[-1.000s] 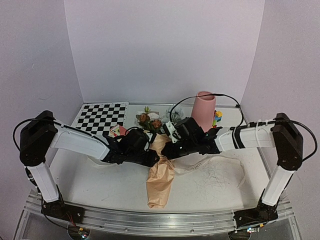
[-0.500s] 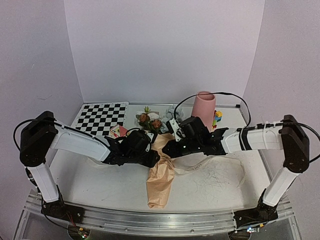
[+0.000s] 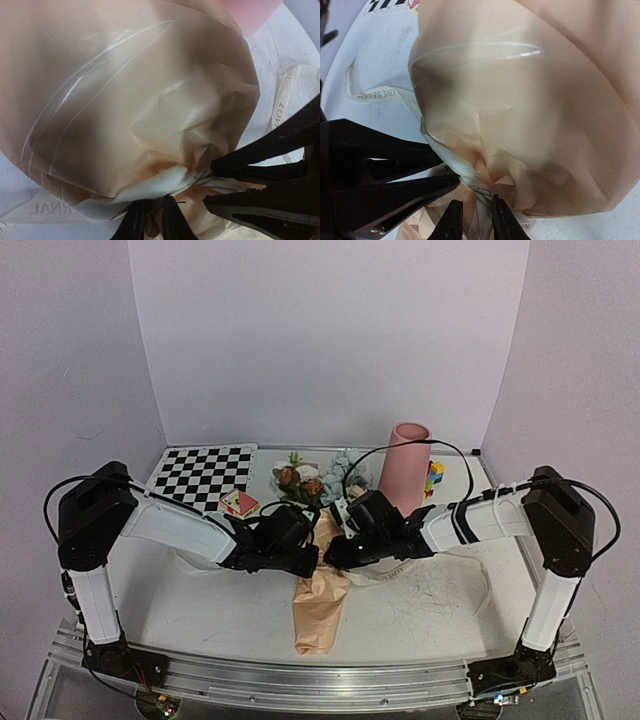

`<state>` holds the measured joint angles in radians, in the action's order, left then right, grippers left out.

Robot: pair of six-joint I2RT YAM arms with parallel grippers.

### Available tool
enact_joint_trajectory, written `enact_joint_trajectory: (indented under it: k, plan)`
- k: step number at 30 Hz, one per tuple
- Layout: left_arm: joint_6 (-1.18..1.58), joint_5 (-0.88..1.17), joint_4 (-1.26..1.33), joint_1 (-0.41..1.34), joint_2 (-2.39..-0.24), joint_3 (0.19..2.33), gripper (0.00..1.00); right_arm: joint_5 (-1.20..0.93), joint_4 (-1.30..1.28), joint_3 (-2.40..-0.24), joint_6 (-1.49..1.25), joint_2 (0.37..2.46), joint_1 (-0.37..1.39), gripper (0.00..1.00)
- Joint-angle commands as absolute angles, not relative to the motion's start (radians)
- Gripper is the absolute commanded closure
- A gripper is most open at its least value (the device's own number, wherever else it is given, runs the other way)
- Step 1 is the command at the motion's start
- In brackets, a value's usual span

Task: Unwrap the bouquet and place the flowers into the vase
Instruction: Untie the ribbon from the wrapping paper.

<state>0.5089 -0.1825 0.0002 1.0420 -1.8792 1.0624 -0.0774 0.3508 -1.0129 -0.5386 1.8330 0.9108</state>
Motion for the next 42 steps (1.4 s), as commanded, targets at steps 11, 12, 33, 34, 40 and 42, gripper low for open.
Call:
enact_joint_trajectory:
  k: [11,12,33,34,40,42]
  plan:
    - [0.64,-0.297,-0.077,1.043,-1.825,1.012,1.0,0.19,0.136,-1.061,-0.608,1.832,0.913,0.76]
    - [0.647,-0.295,-0.078,1.043,-1.816,1.006,1.0,0.206,0.131,-1.054,-0.609,1.824,0.912,0.76]
    - [0.597,-0.23,-0.01,1.043,-1.789,1.031,0.67,-0.056,0.231,-1.14,-0.499,1.851,0.914,0.64]
    - [0.596,-0.246,-0.016,1.043,-1.796,1.038,0.67,-0.057,0.228,-1.146,-0.499,1.862,0.913,0.64]
    - [0.596,-0.342,-0.08,1.043,-1.833,1.086,0.69,-0.04,0.203,-1.135,-0.493,1.885,0.913,0.69]
    - [0.603,-0.357,-0.089,1.043,-1.84,1.091,0.72,-0.034,0.196,-1.122,-0.49,1.88,0.913,0.71]
